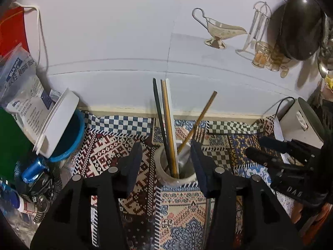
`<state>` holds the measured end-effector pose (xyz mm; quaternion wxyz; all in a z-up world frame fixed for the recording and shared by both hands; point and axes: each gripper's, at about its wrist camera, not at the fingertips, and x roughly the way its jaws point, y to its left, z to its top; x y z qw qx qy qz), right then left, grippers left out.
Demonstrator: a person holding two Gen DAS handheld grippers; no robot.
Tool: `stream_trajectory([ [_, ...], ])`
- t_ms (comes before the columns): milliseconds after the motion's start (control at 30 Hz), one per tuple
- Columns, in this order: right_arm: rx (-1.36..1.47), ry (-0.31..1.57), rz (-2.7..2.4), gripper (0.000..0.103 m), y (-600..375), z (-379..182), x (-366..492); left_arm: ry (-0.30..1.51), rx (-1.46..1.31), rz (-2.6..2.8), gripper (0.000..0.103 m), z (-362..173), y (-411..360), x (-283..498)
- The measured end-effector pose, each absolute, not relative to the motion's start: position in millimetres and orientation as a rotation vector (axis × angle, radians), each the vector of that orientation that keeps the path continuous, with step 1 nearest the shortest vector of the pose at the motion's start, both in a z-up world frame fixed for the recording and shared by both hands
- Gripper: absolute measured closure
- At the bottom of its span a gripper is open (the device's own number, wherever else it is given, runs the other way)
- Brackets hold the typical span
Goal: Organize utensils
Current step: 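Lower the dark chopstick into the cup and open the left tool while the right tool drops the fork in, then grasp a brown chopstick with the left tool while the right tool grasps a gold spoon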
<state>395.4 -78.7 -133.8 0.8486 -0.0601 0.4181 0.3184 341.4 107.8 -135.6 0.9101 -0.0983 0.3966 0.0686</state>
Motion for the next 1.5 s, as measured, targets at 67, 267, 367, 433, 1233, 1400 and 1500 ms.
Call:
stream_trajectory([
  [67,-0.132,0.878,0.649,0.054,-86.9,-133.7,392.2,0.825,-0.199,0.136,0.051,-137.7,103.5,336.2],
  [267,-0.137,0.907,0.585,0.052,-119.9,-149.9,383.9,0.889,-0.179,0.103,0.051,-161.8,84.4,321.3],
  [367,-0.134,0.943,0.551,0.052,-135.5,-164.8,380.7,0.933,-0.180,0.086,0.051,-178.4,76.4,319.5],
  [433,-0.133,0.970,0.530,0.052,-143.4,-175.3,378.3,0.970,-0.173,0.081,0.051,-193.1,69.5,318.3],
  [1233,-0.172,1.212,0.509,0.052,-121.0,-292.5,394.0,1.182,-0.199,0.099,0.051,-290.2,38.8,309.6],
  [1400,-0.224,1.176,0.499,0.050,-109.2,-296.4,393.7,1.201,-0.213,0.114,0.051,-296.1,45.2,305.1],
  [1500,-0.262,1.140,0.479,0.060,-105.4,-296.0,390.8,1.204,-0.216,0.112,0.051,-297.8,46.0,306.0],
])
